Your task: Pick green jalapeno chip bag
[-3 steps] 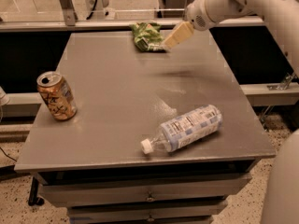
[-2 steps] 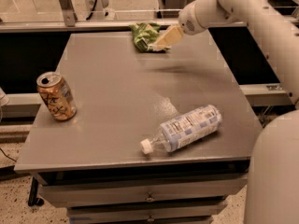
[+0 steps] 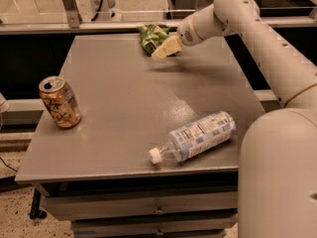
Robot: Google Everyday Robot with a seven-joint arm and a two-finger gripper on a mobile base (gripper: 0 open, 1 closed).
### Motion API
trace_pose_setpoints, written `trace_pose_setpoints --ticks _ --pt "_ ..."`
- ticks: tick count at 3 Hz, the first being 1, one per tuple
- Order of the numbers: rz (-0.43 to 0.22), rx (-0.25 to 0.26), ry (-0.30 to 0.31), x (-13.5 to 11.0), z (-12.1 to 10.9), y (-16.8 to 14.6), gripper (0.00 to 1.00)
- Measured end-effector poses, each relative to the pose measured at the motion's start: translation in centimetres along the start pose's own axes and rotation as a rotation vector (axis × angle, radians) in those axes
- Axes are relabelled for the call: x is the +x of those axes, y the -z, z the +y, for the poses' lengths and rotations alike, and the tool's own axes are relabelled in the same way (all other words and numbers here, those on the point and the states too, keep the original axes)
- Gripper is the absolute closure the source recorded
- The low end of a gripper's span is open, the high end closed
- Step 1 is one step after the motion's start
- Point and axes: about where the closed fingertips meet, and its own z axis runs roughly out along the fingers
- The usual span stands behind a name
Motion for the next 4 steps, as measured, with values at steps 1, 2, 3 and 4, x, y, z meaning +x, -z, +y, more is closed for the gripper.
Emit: trace_pose_setpoints --ticks 1,2,3,4 --pt "-0.01 -0.03 -0.034 0.7 0.0 -1.8 0.16" --pt "-0.027 -0.048 -0.05 0.8 0.0 -2.5 0.41" --pt "-0.069 -0.062 -0.04 -0.4 0.2 -2.4 0.64" --pt "-0.116 -0.071 -0.029 -1.6 0.4 -1.7 0.87"
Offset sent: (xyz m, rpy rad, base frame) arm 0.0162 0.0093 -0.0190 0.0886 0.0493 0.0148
